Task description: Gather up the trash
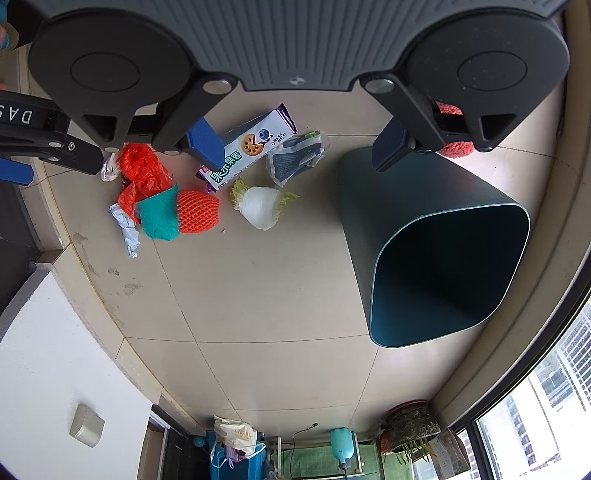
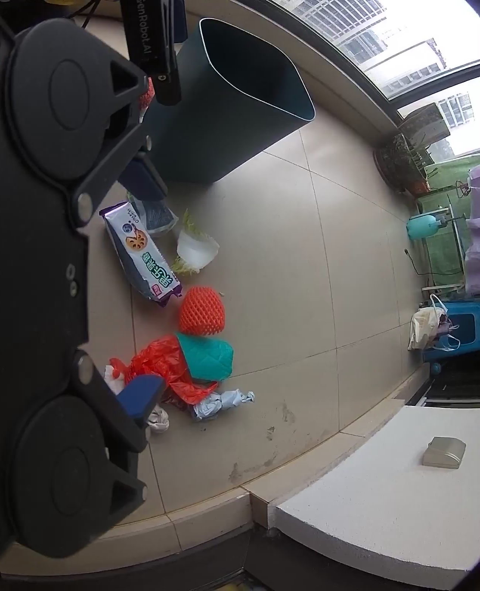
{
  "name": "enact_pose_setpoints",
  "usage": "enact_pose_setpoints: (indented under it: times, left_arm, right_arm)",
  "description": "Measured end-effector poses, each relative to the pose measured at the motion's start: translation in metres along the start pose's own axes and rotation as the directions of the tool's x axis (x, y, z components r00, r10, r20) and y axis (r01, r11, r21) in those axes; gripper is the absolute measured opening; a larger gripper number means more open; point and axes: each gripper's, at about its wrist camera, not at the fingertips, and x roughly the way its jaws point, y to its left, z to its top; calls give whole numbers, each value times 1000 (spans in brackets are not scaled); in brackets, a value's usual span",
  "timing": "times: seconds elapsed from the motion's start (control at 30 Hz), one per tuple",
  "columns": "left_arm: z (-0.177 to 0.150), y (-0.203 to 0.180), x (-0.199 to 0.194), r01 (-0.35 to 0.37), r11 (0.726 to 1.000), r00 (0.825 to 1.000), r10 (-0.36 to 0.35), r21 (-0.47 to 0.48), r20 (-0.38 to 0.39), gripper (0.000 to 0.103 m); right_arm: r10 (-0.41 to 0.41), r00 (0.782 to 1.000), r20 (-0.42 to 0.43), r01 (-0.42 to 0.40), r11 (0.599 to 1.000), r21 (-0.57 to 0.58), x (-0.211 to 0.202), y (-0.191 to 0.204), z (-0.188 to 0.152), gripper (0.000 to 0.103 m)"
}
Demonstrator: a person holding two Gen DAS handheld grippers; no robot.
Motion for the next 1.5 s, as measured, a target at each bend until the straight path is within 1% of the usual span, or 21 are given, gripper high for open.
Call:
enact_pose_setpoints:
  times: [0.23,0.53,0.77,0.87,1.2,1.5]
  left_arm:
    - [0,-3,-2,7,1000,1000,-7,19,8,87]
    - [-1,-7,0,11,999,1000,-11,34,-7,87]
    - [-2,-6,3,16,1000,1000,-15,24,-26,87]
    - [-3,-7,4,18,999,999,-17,28,-31,87]
    - [-3,-6,6,16,1000,999,-15,25,-45,87]
    - [-3,-5,8,24,999,998,-23,21,-54,87]
  right_arm:
    - [10,1000,6,-10,1000,-12,-3,3,1,99]
    - [4,1000,-3,-4,1000,-5,-3,3,2,99]
    - [4,1000,-9,-4,1000,-3,-2,2,2,99]
    - [11,1000,-9,-11,1000,-4,-1,3,1,97]
    - [14,999,-30,-13,1000,7,2,2,0,97]
    - [14,999,-32,-13,1000,6,2,2,0,97]
